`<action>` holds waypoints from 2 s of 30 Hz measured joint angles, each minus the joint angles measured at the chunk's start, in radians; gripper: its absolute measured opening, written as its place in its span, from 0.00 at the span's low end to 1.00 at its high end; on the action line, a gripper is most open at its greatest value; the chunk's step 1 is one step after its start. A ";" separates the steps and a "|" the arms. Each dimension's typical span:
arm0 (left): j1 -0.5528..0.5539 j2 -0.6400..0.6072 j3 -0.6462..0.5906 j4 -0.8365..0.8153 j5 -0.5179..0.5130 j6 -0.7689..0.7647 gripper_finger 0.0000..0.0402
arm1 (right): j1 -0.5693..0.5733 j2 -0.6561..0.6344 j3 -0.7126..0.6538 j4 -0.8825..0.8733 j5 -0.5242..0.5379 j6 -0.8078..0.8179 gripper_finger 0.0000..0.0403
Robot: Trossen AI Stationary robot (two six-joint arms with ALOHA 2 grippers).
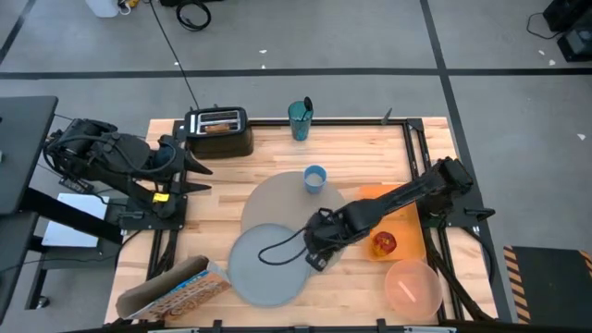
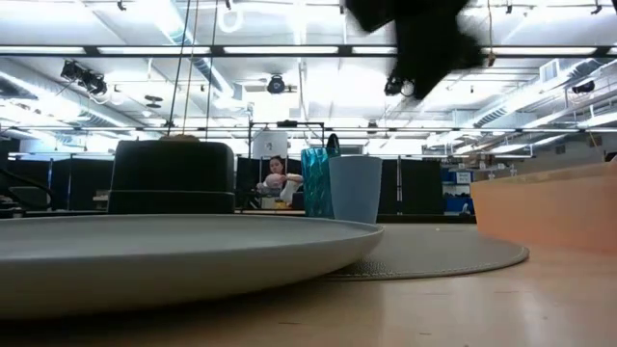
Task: Arrange a breakfast setting
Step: Put the light orange bowl on the brown placemat
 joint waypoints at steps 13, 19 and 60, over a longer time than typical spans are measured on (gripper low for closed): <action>0.000 0.002 -0.037 0.005 0.001 0.010 0.41 | 0.331 -0.007 0.033 -0.244 -0.202 0.715 0.37; 0.000 0.002 -0.087 0.058 0.004 0.014 0.41 | 0.435 -0.006 -0.112 -0.170 -0.203 0.923 0.45; -0.124 0.006 -0.095 0.061 0.035 -0.012 0.41 | 0.379 -0.005 -0.144 0.205 -0.342 0.977 0.05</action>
